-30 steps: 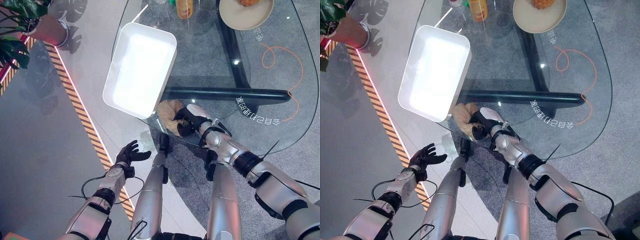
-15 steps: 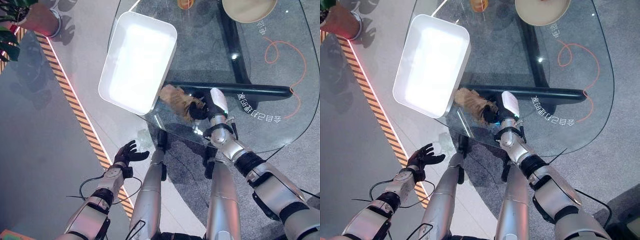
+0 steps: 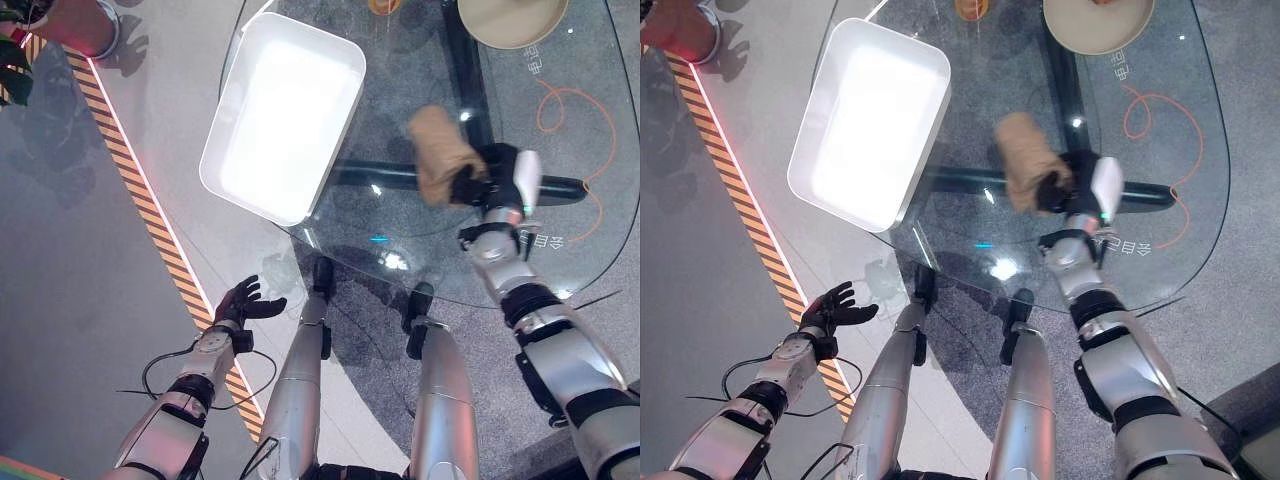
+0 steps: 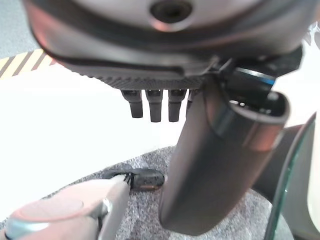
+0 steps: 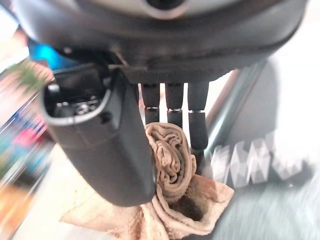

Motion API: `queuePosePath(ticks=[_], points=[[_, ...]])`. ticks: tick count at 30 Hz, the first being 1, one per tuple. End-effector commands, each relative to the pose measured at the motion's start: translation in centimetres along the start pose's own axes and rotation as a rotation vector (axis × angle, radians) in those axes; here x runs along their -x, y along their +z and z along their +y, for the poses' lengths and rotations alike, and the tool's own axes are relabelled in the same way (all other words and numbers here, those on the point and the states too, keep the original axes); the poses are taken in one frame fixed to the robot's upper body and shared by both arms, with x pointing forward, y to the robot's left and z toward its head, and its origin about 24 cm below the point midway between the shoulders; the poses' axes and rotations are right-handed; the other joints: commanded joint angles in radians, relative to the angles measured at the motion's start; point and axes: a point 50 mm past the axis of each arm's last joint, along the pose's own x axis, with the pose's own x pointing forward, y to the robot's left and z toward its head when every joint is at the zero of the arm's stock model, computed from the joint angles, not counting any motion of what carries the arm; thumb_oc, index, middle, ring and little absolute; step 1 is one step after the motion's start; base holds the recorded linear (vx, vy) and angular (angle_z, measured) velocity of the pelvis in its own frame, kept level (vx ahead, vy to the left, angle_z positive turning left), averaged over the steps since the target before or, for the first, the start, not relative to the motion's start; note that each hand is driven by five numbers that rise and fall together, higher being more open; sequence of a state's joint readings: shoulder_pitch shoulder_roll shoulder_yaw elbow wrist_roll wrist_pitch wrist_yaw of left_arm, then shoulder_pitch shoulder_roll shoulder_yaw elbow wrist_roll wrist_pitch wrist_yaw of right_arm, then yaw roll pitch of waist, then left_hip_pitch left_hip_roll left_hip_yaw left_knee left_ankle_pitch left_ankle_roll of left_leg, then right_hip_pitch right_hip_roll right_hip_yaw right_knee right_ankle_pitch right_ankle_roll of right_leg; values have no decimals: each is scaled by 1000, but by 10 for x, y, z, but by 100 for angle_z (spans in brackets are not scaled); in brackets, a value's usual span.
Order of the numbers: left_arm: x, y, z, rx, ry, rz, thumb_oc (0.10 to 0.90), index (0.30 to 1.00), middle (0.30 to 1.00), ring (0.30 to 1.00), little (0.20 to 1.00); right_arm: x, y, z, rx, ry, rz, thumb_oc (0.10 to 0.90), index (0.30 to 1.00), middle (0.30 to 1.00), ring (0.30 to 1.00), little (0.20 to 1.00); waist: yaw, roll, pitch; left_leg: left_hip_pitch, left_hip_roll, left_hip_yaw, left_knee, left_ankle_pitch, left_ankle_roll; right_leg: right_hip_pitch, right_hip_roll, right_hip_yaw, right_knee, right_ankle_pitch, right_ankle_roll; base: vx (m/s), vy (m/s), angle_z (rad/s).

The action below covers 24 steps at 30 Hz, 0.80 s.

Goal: Wipe the table with a cloth and put it in the basket.

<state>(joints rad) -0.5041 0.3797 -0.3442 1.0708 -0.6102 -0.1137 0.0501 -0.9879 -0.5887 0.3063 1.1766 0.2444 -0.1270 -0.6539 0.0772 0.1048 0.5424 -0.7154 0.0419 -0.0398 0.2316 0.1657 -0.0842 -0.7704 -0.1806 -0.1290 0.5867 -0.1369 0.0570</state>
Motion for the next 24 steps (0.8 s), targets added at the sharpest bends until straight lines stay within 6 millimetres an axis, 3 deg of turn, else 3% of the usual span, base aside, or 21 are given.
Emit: queuePosePath(ticks=[1, 5, 24], points=[[7, -9, 35, -2, 76, 13, 800, 900, 900, 900, 900, -28, -27, -90, 6, -369, 133, 100, 300, 300, 300, 200, -19, -23, -22, 14, -41, 52, 141, -187, 67, 16, 46, -12, -123, 112, 18, 0, 0, 0], [8, -8, 43, 1, 85, 12, 800, 900, 900, 900, 900, -29, -37, -107, -32, -425, 191, 100, 300, 300, 300, 200, -23, -24, -22, 17, -39, 52, 140, -190, 65, 18, 45, -11, -126, 113, 22, 0, -1, -1], [9, 3, 65, 11, 110, -2, 800, 900, 900, 900, 900, -16, -83, -146, -161, -627, 445, 100, 300, 300, 300, 200, -37, -40, -22, 22, -29, 59, 119, -191, 59, 25, 56, -6, -155, 121, 31, -1, -1, -1]])
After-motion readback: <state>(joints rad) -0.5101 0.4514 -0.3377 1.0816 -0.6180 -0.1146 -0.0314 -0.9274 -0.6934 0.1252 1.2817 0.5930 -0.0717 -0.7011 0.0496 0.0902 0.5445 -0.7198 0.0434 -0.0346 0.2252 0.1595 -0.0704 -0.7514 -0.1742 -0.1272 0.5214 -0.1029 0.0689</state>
